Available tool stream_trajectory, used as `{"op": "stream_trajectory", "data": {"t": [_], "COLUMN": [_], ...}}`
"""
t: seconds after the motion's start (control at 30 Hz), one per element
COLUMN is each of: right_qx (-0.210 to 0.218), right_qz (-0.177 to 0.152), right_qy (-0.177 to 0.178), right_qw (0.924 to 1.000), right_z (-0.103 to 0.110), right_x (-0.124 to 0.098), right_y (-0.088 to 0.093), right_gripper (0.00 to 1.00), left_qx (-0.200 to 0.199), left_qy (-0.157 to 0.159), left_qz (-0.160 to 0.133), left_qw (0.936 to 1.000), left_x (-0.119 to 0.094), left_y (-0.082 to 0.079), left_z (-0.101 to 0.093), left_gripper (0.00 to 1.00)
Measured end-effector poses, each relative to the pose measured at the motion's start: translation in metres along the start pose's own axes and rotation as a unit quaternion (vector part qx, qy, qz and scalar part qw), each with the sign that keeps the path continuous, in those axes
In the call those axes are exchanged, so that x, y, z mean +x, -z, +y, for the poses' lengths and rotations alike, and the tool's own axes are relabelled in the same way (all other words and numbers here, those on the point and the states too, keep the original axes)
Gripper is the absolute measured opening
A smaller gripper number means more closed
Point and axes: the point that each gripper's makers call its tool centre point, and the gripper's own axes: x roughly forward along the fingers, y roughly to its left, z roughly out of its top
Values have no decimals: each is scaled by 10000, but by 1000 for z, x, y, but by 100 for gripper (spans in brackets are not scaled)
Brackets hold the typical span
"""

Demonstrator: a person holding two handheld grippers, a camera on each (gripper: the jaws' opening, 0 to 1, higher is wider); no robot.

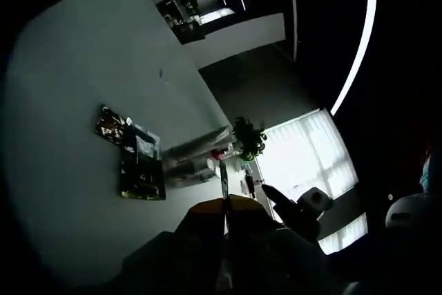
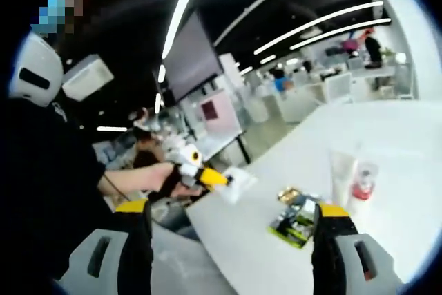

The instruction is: Arrange the skincare products in the storage area until every visible bottle or jar stands upright without overlapping.

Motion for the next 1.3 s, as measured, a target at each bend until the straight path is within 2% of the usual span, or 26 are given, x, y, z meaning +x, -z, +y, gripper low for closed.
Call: {"op": "stream_trajectory", "data": {"t": [0.1, 0.17, 0.27, 0.5, 0.73, 0.93, 1.13, 1.3], "right_qx": [-90, -115, -90, 24, 206, 294, 420, 538], "right_qz": [57, 86, 100, 216, 234, 235, 367, 331], "right_qy": [106, 167, 242, 263, 336, 483, 498, 474], "right_qw": [9999, 9998, 9996, 9994, 9989, 9981, 9972, 9969], "right_z": [-7, -11, -18, -26, -37, -43, -47, -49], "right_x": [-1, -1, 0, 5, 5, 4, 2, 5], "right_y": [4, 7, 10, 17, 20, 22, 32, 32], "right_gripper": [99, 99, 99, 99, 99, 98, 98, 97], "left_qx": [-117, -55, -173, -337, -470, -519, -585, -649], "left_qy": [-142, -93, -95, -417, -514, -623, -711, -803], "left_qz": [27, 81, 78, 136, 176, 338, 295, 302], "left_qw": [9998, 9999, 9998, 9985, 9974, 9961, 9953, 9942], "left_x": [2, 3, 4, 4, 10, 19, 27, 32], "left_y": [0, 0, -3, -5, -6, -6, -14, -17], "left_z": [19, 26, 41, 81, 102, 122, 139, 151], "left_gripper": [0, 0, 0, 0, 0, 0, 0, 0]}}
